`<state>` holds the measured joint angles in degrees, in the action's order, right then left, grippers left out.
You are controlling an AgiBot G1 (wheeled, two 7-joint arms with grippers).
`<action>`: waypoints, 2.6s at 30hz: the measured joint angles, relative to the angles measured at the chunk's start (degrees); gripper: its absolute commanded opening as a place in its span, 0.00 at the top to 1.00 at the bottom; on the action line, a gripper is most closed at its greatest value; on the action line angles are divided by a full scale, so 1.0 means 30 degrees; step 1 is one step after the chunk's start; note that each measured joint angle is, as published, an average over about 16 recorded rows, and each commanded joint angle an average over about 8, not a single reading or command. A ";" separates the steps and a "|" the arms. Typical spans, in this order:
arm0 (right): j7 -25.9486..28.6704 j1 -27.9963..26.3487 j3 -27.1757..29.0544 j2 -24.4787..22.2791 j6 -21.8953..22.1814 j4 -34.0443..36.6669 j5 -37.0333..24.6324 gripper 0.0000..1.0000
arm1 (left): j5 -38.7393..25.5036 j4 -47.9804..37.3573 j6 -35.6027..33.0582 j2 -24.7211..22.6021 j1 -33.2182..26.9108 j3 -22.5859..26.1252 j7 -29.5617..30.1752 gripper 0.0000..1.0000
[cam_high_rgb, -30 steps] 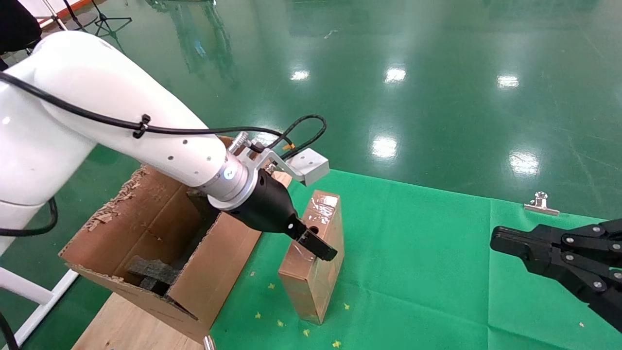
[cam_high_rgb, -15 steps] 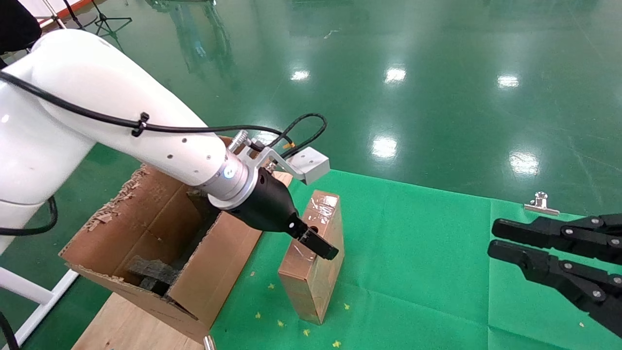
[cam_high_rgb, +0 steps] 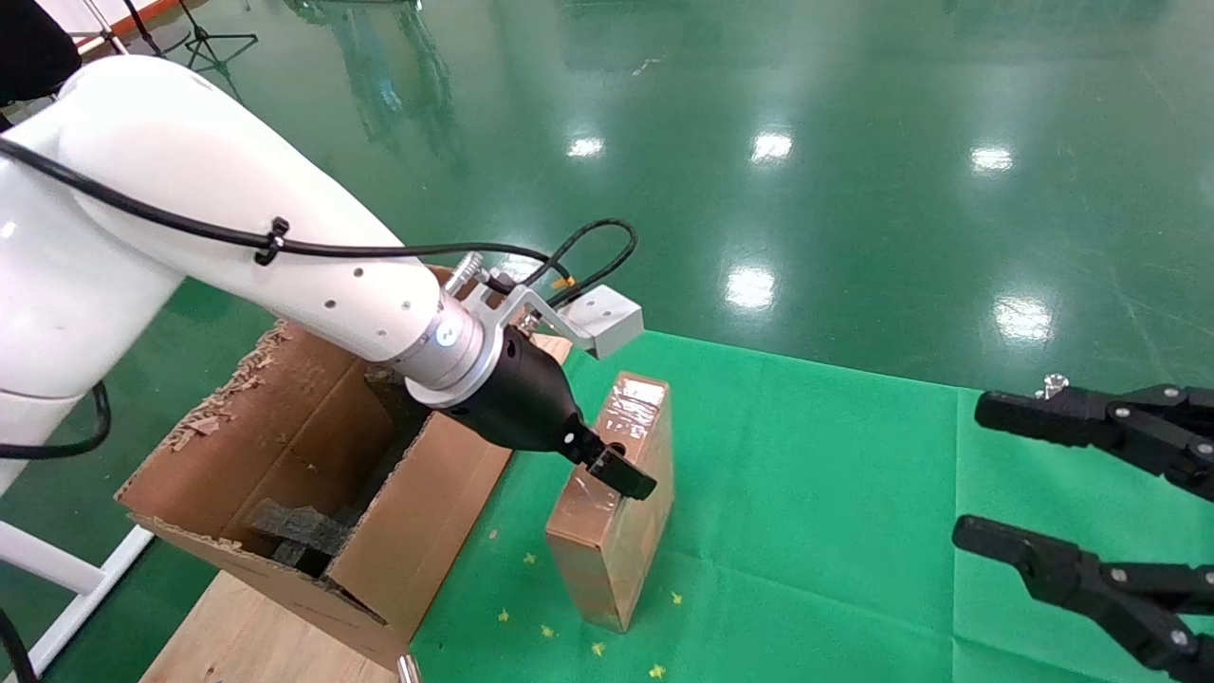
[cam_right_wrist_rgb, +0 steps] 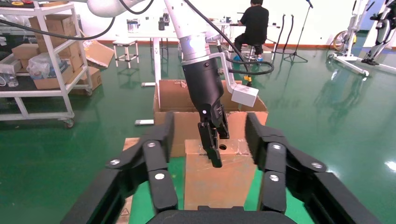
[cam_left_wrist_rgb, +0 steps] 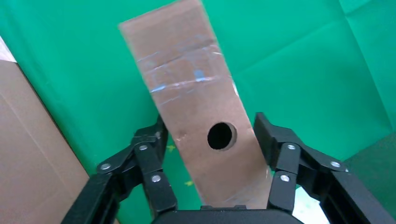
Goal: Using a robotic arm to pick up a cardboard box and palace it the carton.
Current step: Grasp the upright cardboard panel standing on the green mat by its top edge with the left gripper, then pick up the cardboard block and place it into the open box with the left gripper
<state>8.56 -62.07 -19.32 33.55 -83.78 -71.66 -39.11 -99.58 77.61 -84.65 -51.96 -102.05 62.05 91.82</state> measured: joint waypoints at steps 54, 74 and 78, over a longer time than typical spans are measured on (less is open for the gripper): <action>-0.0004 -0.0002 -0.0006 -0.0002 0.0002 0.0002 0.0003 0.00 | -0.3114 -1.3342 0.5096 0.6486 -0.1537 -0.1478 -1.3807 1.00; -0.0005 -0.0002 -0.0009 -0.0003 0.0003 0.0003 0.0006 0.00 | -0.2556 -2.1625 0.8070 0.2995 0.0628 -0.1484 -1.6038 1.00; -0.0005 -0.0001 -0.0008 -0.0004 0.0005 0.0004 0.0007 0.00 | -0.2278 -2.2628 0.8468 0.2688 0.0887 -0.1642 -1.6234 0.67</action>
<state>8.54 -62.08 -19.34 33.54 -83.76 -71.65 -39.09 -106.41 9.72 -59.24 -43.90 -99.39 57.12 43.12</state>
